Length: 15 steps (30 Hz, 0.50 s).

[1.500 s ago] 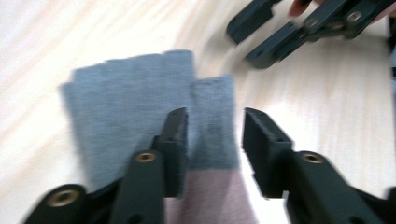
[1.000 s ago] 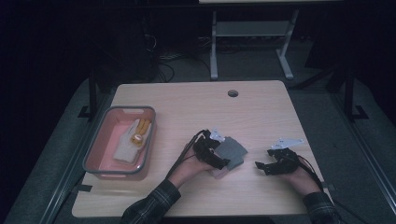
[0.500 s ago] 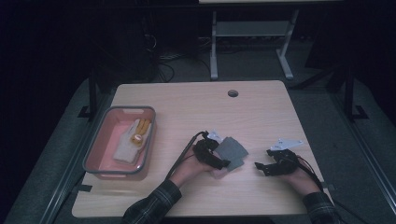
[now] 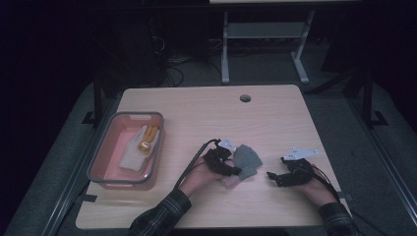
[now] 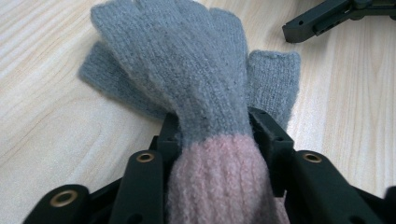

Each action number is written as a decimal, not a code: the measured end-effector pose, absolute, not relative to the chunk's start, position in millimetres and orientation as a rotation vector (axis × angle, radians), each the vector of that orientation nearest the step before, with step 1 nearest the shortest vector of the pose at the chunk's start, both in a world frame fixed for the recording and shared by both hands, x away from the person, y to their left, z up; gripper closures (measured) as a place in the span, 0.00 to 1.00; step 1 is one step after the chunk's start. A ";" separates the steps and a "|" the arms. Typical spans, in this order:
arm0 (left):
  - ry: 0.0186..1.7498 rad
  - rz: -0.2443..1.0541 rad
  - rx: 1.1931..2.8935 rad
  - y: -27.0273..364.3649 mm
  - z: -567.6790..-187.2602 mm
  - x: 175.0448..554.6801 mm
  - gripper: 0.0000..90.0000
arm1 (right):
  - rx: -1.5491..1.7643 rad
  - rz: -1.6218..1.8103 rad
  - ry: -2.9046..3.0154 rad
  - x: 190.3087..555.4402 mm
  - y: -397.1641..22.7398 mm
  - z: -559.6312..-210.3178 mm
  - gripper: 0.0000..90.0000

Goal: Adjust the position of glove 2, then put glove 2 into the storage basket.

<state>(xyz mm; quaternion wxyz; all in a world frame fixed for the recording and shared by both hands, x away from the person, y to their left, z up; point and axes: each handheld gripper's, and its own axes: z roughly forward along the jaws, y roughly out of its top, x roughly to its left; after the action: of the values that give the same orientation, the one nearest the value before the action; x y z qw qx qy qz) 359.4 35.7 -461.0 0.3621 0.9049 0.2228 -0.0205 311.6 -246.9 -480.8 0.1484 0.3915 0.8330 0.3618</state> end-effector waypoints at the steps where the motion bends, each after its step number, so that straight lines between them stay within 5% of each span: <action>1: 0.572 -0.048 2.332 35.6 -460.5 359.0 0.70 | 1.124 1.047 2.390 311.6 -247.0 -481.5 0.18; 15: 0.554 -0.064 2.338 39.8 -451.7 358.6 0.77 | 1.129 1.047 2.385 311.8 -247.1 -482.0 0.16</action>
<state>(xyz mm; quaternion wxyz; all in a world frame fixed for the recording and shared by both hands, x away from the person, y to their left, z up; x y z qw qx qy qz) 358.6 39.8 -451.7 0.3608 0.9072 0.2149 -0.0248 311.8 -247.1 -482.0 0.1505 0.3932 0.8305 0.3647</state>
